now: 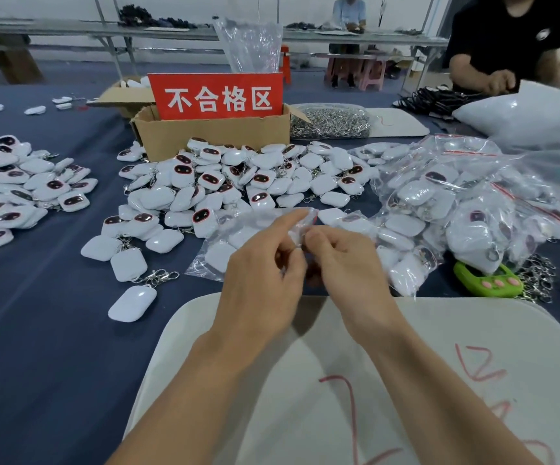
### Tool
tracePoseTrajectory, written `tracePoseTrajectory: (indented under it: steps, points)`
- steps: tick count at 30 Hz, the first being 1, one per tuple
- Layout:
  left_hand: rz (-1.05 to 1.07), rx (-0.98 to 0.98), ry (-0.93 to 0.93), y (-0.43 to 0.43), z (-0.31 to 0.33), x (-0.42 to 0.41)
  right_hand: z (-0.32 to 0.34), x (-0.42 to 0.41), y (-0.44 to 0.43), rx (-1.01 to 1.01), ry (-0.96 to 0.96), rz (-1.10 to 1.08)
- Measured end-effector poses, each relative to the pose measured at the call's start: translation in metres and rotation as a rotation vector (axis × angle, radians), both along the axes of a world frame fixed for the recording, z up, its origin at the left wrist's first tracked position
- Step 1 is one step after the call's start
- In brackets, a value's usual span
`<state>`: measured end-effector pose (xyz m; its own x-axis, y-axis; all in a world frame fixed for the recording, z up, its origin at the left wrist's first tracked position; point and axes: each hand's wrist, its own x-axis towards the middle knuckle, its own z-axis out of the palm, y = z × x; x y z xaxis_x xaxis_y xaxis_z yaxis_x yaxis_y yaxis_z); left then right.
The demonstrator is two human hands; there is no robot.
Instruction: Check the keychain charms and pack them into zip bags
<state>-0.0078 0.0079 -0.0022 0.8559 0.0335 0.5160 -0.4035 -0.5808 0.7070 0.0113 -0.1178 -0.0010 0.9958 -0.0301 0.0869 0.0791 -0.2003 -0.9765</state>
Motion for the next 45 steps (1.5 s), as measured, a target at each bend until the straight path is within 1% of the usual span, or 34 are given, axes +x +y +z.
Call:
tracePoseTrajectory:
  steps: [1, 2, 3, 5, 7, 8, 10, 12, 13, 15, 17, 19, 20, 22, 24, 26, 27, 28, 29, 30, 32, 34, 35, 37, 39, 41, 45]
  points:
    - [0.006, -0.016, -0.025, 0.001, 0.000, 0.000, 0.001, -0.001, 0.003, 0.051, 0.003, 0.074]
    - [0.024, -0.042, -0.047, 0.002, 0.001, 0.000, 0.001, -0.002, 0.004, 0.085, -0.013, 0.103]
    - [0.054, -0.081, -0.067, 0.003, 0.002, -0.001, 0.002, -0.003, 0.004, 0.118, -0.036, 0.083]
    - [0.140, -0.204, -0.104, 0.008, 0.005, 0.001, 0.006, -0.003, -0.003, 0.244, -0.098, -0.034]
    - [0.239, -0.388, -0.144, 0.017, 0.012, 0.005, 0.008, -0.001, -0.012, 0.350, -0.117, -0.142]
    - [0.286, -0.492, -0.171, 0.024, 0.017, 0.007, 0.007, 0.001, -0.015, 0.325, -0.105, -0.185]
    - [0.393, -0.646, -0.242, 0.042, 0.029, 0.011, 0.001, 0.002, -0.013, 0.121, -0.075, -0.237]
    - [0.488, -0.669, -0.345, 0.064, 0.045, 0.015, -0.009, 0.003, -0.002, -0.151, -0.082, -0.176]
    - [0.521, -0.636, -0.395, 0.074, 0.053, 0.015, -0.016, 0.004, 0.005, -0.300, -0.105, -0.099]
    - [0.550, -0.500, -0.450, 0.089, 0.067, 0.017, -0.024, 0.013, 0.019, -0.551, -0.190, 0.053]
    - [0.522, -0.269, -0.406, 0.095, 0.071, 0.017, -0.029, 0.025, 0.035, -0.679, -0.290, 0.169]
    - [0.451, -0.024, -0.279, 0.092, 0.062, 0.018, -0.030, 0.036, 0.049, -0.794, -0.362, 0.245]
    - [0.419, 0.048, -0.193, 0.087, 0.054, 0.019, -0.031, 0.041, 0.054, -0.844, -0.379, 0.262]
    - [0.359, 0.107, 0.008, 0.074, 0.033, 0.021, -0.032, 0.049, 0.057, -0.889, -0.370, 0.259]
    - [0.329, 0.228, 0.172, 0.060, 0.009, 0.022, -0.032, 0.051, 0.053, -0.906, -0.356, 0.240]
    - [0.299, 0.375, 0.260, 0.053, -0.010, 0.020, -0.028, 0.047, 0.049, -0.951, -0.363, 0.188]
    - [0.304, 0.401, 0.279, 0.052, -0.014, 0.020, -0.026, 0.042, 0.046, -0.952, -0.364, 0.166]
    - [0.328, 0.408, 0.274, 0.052, -0.015, 0.020, -0.026, 0.037, 0.042, -0.905, -0.369, 0.136]
    - [0.355, 0.398, 0.242, 0.052, -0.015, 0.022, -0.024, 0.031, 0.036, -0.777, -0.347, 0.098]
    - [0.367, 0.365, 0.200, 0.051, -0.013, 0.022, -0.022, 0.025, 0.030, -0.589, -0.294, 0.048]
    - [0.294, 0.195, 0.155, 0.043, -0.008, 0.017, -0.016, 0.011, 0.018, -0.265, -0.166, -0.016]
    - [0.152, -0.029, 0.196, 0.029, -0.005, 0.009, -0.011, -0.004, 0.009, -0.027, -0.031, 0.009]
    - [0.082, -0.132, 0.237, 0.022, -0.004, 0.006, -0.009, -0.010, 0.007, 0.056, 0.031, 0.040]
    - [-0.047, -0.306, 0.318, 0.012, -0.002, 0.003, -0.006, -0.017, 0.003, 0.164, 0.111, 0.095]
    - [-0.110, -0.468, 0.411, 0.010, -0.001, 0.006, -0.002, -0.015, 0.001, 0.260, 0.177, 0.123]
    - [-0.110, -0.556, 0.487, 0.014, 0.000, 0.012, 0.001, -0.010, -0.001, 0.341, 0.247, 0.150]
    - [-0.169, -0.652, 0.593, 0.021, 0.001, 0.017, 0.004, -0.002, -0.002, 0.374, 0.309, 0.183]
